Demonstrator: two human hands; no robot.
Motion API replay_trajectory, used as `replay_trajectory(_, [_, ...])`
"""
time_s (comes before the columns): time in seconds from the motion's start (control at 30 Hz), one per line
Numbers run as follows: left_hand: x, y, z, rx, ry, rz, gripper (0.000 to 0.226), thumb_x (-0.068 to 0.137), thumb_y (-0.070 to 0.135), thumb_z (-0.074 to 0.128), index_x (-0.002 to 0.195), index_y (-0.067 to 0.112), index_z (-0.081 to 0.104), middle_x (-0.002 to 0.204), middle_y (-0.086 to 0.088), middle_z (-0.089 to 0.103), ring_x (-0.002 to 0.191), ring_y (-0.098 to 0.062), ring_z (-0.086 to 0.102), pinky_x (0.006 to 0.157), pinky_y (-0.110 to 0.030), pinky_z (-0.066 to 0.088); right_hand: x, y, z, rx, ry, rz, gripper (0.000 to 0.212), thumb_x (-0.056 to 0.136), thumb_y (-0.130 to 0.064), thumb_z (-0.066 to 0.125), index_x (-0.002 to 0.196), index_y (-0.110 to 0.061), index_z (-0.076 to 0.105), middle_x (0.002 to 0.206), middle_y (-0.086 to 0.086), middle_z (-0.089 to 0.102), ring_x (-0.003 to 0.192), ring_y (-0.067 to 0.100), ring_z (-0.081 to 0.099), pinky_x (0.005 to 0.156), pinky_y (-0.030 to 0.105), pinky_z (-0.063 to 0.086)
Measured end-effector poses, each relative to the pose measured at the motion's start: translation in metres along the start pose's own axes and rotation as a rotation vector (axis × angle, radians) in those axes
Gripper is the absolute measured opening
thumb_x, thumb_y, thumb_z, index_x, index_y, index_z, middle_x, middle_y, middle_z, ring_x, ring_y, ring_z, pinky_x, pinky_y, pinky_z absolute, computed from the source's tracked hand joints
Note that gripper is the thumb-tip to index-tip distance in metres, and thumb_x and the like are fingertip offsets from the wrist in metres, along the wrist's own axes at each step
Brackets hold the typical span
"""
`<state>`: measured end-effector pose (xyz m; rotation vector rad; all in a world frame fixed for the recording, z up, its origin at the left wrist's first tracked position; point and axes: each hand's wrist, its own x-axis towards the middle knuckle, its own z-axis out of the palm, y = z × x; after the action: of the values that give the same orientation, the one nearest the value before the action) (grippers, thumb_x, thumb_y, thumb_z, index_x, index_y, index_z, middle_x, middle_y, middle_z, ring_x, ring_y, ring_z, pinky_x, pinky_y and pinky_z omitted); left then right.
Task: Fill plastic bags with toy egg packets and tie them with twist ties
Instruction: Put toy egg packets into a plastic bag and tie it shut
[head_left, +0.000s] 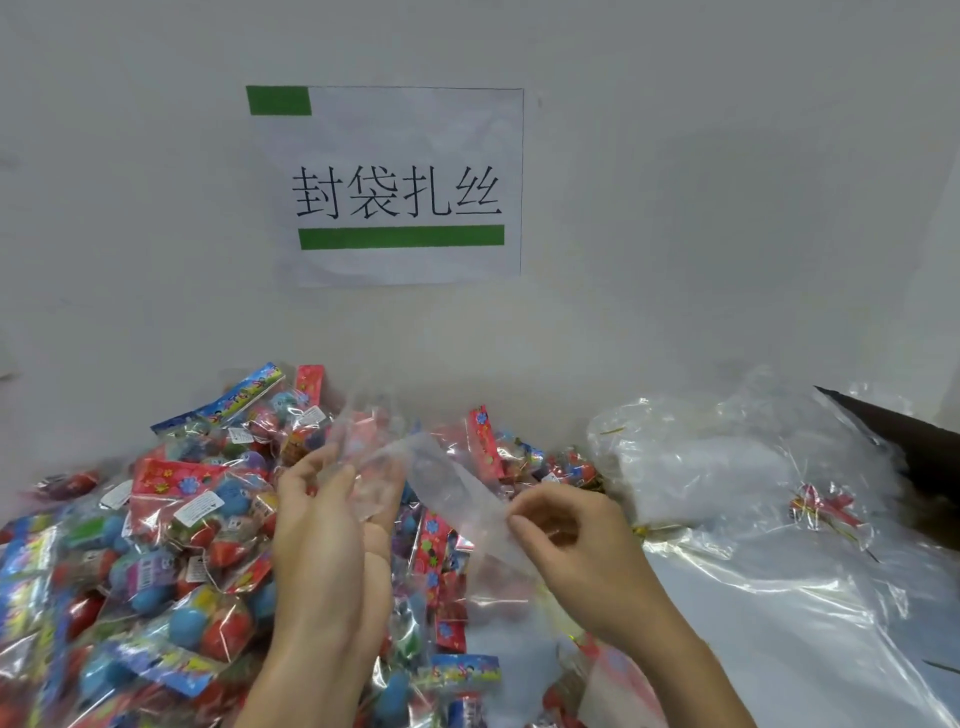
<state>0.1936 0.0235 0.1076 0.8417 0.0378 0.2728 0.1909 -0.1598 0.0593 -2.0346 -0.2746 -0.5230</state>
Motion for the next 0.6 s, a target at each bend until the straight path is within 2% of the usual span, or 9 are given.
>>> replay_trajectory(0.1, [-0.002,-0.003,-0.004,0.032,-0.209,-0.032,0.065,0.089,0.028,0.063,0.150,0.029,0.039,0.141,0.003,0.058,0.123,-0.014,0.061,0.104,-0.036,0.047,-0.001,0.004,-0.007,0.252,0.060,0.115,0.024,0.096,-0.013,0.063,0.081,-0.030,0.070,0.069,-0.009,0.065,0.064,0.006,0.059,0.061,0.019,0.048])
replay_trajectory(0.17, [-0.007,-0.008,-0.001,0.204,-0.291,0.001,0.085,0.079,0.048,0.068,0.153,0.046,0.026,0.150,0.020,0.043,0.131,-0.003,0.049,0.105,-0.028,0.040,0.000,0.007,-0.010,0.395,0.167,0.272,0.018,0.096,-0.016,0.063,0.082,-0.025,0.072,0.065,-0.010,0.062,0.062,0.007,0.055,0.060,0.024,0.047])
replay_trajectory(0.2, [-0.010,-0.012,0.002,0.357,-0.308,0.071,0.085,0.077,0.054,0.066,0.152,0.049,0.025,0.148,0.028,0.040,0.128,0.007,0.047,0.099,-0.019,0.041,0.002,0.008,-0.012,0.448,0.235,0.352,0.017,0.094,-0.018,0.063,0.082,-0.025,0.073,0.066,-0.009,0.063,0.063,0.009,0.055,0.062,0.027,0.048])
replay_trajectory(0.27, [-0.015,-0.017,0.005,0.642,-0.340,0.243,0.072,0.074,0.061,0.062,0.141,0.044,0.042,0.135,0.035,0.048,0.113,0.020,0.051,0.083,-0.005,0.045,0.005,0.011,-0.014,0.524,0.365,0.468,0.018,0.093,-0.017,0.063,0.081,-0.023,0.076,0.073,-0.004,0.070,0.071,0.014,0.061,0.071,0.034,0.051])
replay_trajectory(0.33, [-0.021,-0.021,0.008,0.816,-0.472,0.283,0.051,0.076,0.071,0.062,0.119,0.045,0.056,0.116,0.031,0.060,0.106,0.015,0.056,0.082,-0.009,0.050,0.009,0.010,-0.012,0.575,0.477,0.520,0.015,0.093,-0.018,0.062,0.086,-0.016,0.075,0.081,0.003,0.073,0.076,0.020,0.064,0.075,0.037,0.052])
replay_trajectory(0.43, [-0.033,-0.030,0.016,0.947,-0.721,0.192,0.058,0.064,0.076,0.066,0.115,0.049,0.056,0.116,0.034,0.058,0.107,0.013,0.056,0.083,-0.006,0.046,0.011,0.005,-0.005,0.613,0.597,0.540,0.012,0.094,-0.018,0.056,0.088,-0.015,0.066,0.077,0.006,0.063,0.070,0.022,0.055,0.067,0.037,0.047])
replay_trajectory(0.47, [-0.036,-0.034,0.019,0.934,-0.728,0.176,0.063,0.063,0.072,0.070,0.119,0.049,0.053,0.117,0.034,0.059,0.109,0.012,0.056,0.085,-0.007,0.045,0.012,0.002,-0.002,0.623,0.614,0.537,0.011,0.093,-0.017,0.054,0.087,-0.015,0.063,0.076,0.007,0.062,0.069,0.022,0.055,0.067,0.038,0.047])
replay_trajectory(0.53, [-0.040,-0.044,0.024,0.804,-0.597,0.111,0.064,0.070,0.061,0.078,0.126,0.044,0.052,0.115,0.028,0.065,0.108,0.006,0.062,0.088,-0.018,0.051,0.011,-0.005,0.003,0.635,0.606,0.516,0.009,0.093,-0.013,0.051,0.090,-0.014,0.060,0.079,0.010,0.064,0.071,0.025,0.058,0.067,0.040,0.049])
replay_trajectory(0.6, [-0.040,-0.052,0.027,0.741,-0.445,0.116,0.042,0.081,0.050,0.076,0.117,0.036,0.061,0.102,0.021,0.072,0.098,0.003,0.067,0.081,-0.021,0.054,0.010,-0.010,0.007,0.616,0.570,0.488,0.008,0.094,-0.011,0.051,0.093,-0.013,0.058,0.082,0.012,0.068,0.073,0.028,0.063,0.063,0.040,0.050])
